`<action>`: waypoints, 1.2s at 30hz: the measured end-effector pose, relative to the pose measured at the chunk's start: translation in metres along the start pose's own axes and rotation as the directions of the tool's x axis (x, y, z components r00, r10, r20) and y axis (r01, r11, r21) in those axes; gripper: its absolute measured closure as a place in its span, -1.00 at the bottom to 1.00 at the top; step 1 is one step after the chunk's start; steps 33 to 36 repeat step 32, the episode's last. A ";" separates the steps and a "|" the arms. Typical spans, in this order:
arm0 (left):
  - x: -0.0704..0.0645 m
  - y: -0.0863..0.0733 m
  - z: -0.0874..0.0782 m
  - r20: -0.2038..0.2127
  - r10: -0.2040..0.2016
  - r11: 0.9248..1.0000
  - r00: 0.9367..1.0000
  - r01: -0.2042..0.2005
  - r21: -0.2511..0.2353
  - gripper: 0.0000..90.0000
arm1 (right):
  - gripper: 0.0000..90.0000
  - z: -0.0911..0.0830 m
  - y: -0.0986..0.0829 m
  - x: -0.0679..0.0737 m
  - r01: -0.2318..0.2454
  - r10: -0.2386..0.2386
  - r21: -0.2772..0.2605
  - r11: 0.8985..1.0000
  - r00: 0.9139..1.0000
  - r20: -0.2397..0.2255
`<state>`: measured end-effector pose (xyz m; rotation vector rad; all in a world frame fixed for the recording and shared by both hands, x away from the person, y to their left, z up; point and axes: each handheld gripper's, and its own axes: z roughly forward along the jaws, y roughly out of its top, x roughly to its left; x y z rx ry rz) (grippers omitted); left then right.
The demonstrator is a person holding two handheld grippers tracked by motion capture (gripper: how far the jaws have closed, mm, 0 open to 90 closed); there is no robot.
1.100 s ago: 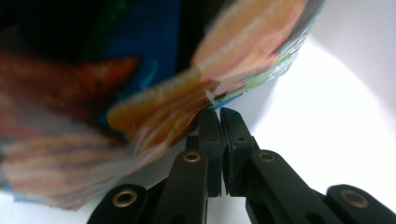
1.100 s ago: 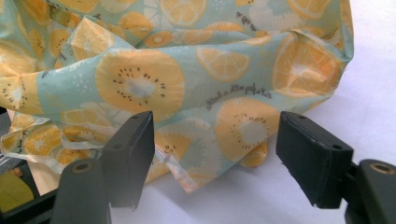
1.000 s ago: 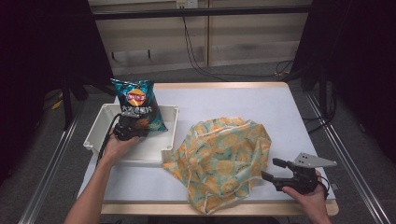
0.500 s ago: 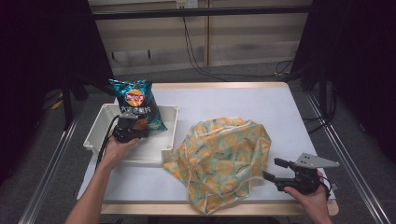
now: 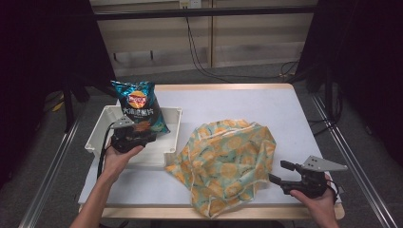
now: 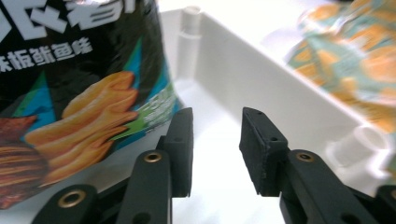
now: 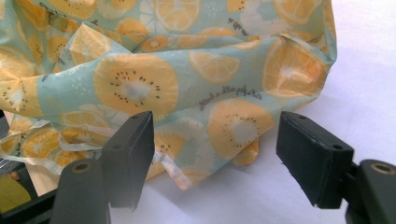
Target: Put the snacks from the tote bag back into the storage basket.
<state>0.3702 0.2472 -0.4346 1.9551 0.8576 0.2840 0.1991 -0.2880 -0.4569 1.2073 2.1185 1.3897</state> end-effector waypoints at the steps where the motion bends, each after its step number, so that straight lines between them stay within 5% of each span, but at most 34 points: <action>1: -0.002 -0.001 -0.002 -0.004 0.002 1.000 1.000 -0.002 -0.010 0.36 | -0.38 0.000 0.000 0.000 0.001 -0.001 -0.002 1.000 1.000 0.004; 9: -0.023 -0.016 -0.014 -0.052 0.033 0.998 0.998 -0.036 -0.045 0.00 | -0.39 -0.002 -0.001 -0.002 -0.003 0.003 -0.010 1.000 1.000 0.009; 12: -0.032 -0.022 -0.020 -0.041 0.046 0.997 0.998 -0.049 -0.057 -0.14 | -0.39 -0.002 -0.001 -0.002 -0.005 0.005 -0.008 1.000 1.000 0.012; 19: -0.047 -0.035 -0.028 -0.045 0.027 0.996 0.999 -0.030 -0.080 -0.47 | -0.39 -0.001 0.000 -0.001 -0.003 0.004 -0.009 1.000 1.000 0.013; 26: -0.063 -0.050 -0.040 -0.063 -0.004 0.991 0.998 -0.004 -0.131 -0.59 | -0.39 -0.002 -0.001 -0.003 -0.005 0.005 -0.011 1.000 1.000 0.025; 36: -0.061 -0.062 -0.042 -0.087 0.019 0.994 0.996 -0.028 -0.106 -0.62 | -0.40 -0.004 -0.001 -0.006 -0.009 0.009 -0.016 1.000 0.999 0.037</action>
